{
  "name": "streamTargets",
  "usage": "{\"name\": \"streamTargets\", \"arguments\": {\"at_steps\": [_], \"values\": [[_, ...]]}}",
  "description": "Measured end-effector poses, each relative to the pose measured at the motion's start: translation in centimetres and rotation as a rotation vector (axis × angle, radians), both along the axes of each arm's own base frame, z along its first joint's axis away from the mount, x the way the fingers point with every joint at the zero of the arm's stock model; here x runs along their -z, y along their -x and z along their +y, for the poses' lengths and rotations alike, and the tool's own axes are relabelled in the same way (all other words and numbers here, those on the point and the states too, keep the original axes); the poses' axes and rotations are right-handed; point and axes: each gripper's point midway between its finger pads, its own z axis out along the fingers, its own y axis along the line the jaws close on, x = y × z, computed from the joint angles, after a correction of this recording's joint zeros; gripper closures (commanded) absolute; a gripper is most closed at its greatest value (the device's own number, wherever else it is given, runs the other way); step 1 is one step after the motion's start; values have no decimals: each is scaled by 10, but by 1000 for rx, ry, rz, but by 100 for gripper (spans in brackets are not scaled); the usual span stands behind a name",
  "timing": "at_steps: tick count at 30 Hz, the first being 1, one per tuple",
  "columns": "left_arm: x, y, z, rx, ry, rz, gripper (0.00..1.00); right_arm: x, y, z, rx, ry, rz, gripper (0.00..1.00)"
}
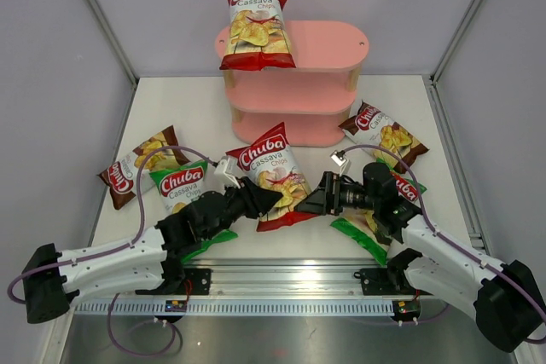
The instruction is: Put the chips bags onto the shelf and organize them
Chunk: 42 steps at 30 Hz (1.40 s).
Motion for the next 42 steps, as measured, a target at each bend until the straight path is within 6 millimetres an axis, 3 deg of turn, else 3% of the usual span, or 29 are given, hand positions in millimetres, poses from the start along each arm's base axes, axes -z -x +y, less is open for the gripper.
{"name": "streamTargets", "arguments": {"at_steps": [2, 6, 10, 15, 19, 27, 34, 42], "values": [[-3, 1, -1, 3, 5, -3, 77, -3, -4, 1, 14, -8, -20, 11], [-11, 3, -4, 15, 18, -13, 72, -8, -12, 3, 42, -21, -62, 33], [-15, 4, -4, 19, 22, -24, 59, -10, -14, 3, 43, -24, -95, 65], [-16, 6, 3, 23, -9, -49, 45, -19, -15, 4, 34, -31, -146, 79], [-21, 8, 14, 12, -29, -70, 26, -31, -13, 3, 24, -30, -189, 82], [-35, 1, 57, -117, -121, -89, 6, -34, -16, -14, 92, 98, -205, 82], [-23, 2, 104, -215, -300, -62, 1, -55, -17, -40, 190, 210, -265, 81], [-35, 1, 136, -258, -492, -86, 1, -124, -32, -84, 404, 332, -413, 80]]}}
